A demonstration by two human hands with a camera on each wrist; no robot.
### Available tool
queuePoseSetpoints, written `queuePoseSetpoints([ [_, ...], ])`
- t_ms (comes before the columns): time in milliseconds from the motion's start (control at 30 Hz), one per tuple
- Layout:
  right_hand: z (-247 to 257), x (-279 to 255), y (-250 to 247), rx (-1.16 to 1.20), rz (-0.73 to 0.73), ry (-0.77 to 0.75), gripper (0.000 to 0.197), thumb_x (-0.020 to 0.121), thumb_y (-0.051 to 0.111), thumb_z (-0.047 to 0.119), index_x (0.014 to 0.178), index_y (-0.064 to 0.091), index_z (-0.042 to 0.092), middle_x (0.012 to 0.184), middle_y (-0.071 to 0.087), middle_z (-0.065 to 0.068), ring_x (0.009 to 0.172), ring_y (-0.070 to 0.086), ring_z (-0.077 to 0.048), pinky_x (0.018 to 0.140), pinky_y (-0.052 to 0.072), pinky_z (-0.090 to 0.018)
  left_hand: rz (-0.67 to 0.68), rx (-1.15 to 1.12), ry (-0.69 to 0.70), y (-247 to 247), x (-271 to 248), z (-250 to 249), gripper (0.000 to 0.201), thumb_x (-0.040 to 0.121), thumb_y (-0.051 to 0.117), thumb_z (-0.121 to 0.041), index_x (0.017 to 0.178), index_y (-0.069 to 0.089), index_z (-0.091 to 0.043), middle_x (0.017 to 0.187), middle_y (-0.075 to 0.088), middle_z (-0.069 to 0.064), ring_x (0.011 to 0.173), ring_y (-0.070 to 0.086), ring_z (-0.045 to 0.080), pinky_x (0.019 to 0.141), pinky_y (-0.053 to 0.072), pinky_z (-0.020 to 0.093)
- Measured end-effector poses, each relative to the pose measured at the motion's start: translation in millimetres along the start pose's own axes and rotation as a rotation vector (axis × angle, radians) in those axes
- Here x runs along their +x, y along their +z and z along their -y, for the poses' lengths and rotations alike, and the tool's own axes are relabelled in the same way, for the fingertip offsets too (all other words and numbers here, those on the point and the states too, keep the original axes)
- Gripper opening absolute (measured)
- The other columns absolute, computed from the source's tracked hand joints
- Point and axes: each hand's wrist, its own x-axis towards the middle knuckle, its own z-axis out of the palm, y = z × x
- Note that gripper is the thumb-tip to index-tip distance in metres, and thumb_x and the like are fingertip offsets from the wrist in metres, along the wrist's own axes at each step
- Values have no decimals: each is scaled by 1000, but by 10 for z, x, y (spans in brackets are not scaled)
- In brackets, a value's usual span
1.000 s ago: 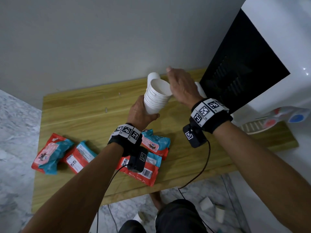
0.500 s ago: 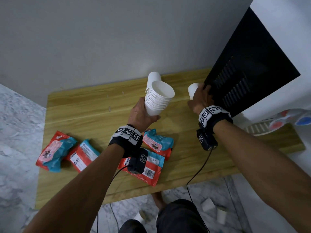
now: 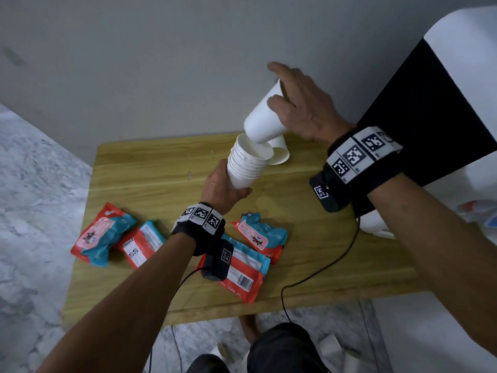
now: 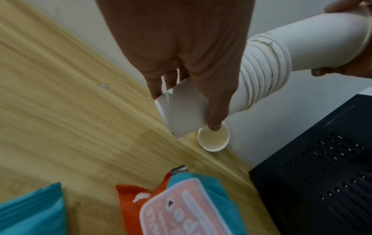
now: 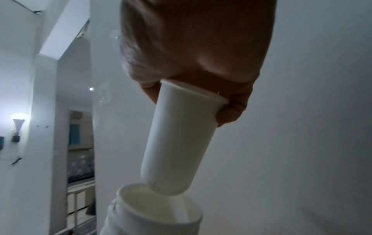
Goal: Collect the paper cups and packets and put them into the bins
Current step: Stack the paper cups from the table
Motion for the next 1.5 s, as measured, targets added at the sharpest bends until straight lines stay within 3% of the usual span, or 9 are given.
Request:
queuePoseSetpoints([
  [167, 171, -60, 411, -172, 199, -132, 63, 92, 36, 45, 151, 23, 27, 146, 43, -5, 129, 40, -29, 96, 36, -48, -32, -22, 1, -58, 5, 23, 76, 63, 85, -22, 125, 44, -9, 118, 62, 11, 104, 59, 30, 77, 43, 29],
  [267, 132, -41, 656, -114, 314, -167, 53, 102, 26, 45, 151, 29, 25, 154, 36, -2, 138, 35, -28, 107, 29, -44, -26, -18, 5, -74, 3, 42, 78, 61, 86, -20, 126, 45, -7, 119, 62, 12, 105, 59, 30, 77, 44, 30],
  [367, -48, 116, 795, -22, 223, -108, 59, 95, 11, 44, 143, 32, 17, 150, 42, -11, 131, 44, -35, 108, 35, -45, -32, -11, -27, -102, -13, 97, 75, 62, 85, -20, 124, 45, -6, 118, 62, 13, 104, 58, 30, 74, 38, 26],
  [533, -581, 401, 1014, -25, 99, 450, 69, 90, 44, 56, 136, 35, 6, 139, 44, -21, 125, 46, -39, 97, 39, -43, -42, 3, -73, -188, -69, 206, 74, 64, 84, -20, 126, 44, -6, 118, 61, 12, 106, 57, 30, 75, 36, 25],
  [800, -827, 443, 1406, 218, 63, 700, 84, 80, 73, 36, 138, 24, 0, 139, 47, -20, 122, 52, -37, 87, 46, -37, -32, 24, -112, -285, -88, 341, 75, 64, 84, -22, 126, 44, -8, 120, 61, 11, 108, 57, 30, 76, 38, 26],
  [1000, -653, 505, 931, 332, -1, 456, 64, 79, 66, 46, 130, 43, 15, 132, 52, -7, 114, 55, -28, 82, 47, -32, -25, 26, -116, -315, -50, 362, 76, 62, 85, -24, 124, 44, -9, 118, 61, 11, 107, 57, 31, 81, 45, 34],
  [1133, -319, 432, 404, 441, -26, 187, 47, 76, 55, 49, 116, 57, 25, 99, 54, 7, 97, 54, -18, 79, 45, -31, -25, 44, -96, -319, -34, 304, 75, 63, 85, -25, 123, 44, -9, 116, 60, 11, 106, 55, 32, 80, 44, 34],
  [1267, 1, 231, 167, 299, 33, -31, 48, 84, 50, 40, 132, 53, 30, 107, 50, 4, 102, 50, -16, 86, 40, -26, -18, 55, -56, -310, -59, 185, 77, 62, 85, -26, 125, 45, -9, 118, 61, 11, 108, 56, 33, 89, 46, 39],
  [1500, 238, -272, 409, -72, 152, -102, 70, 77, 44, 62, 143, 39, 39, 123, 55, -4, 118, 45, -32, 103, 37, -48, 12, 57, 81, -311, -208, -143, 77, 63, 85, -27, 127, 45, -9, 119, 63, 11, 107, 59, 30, 76, 39, 26],
])
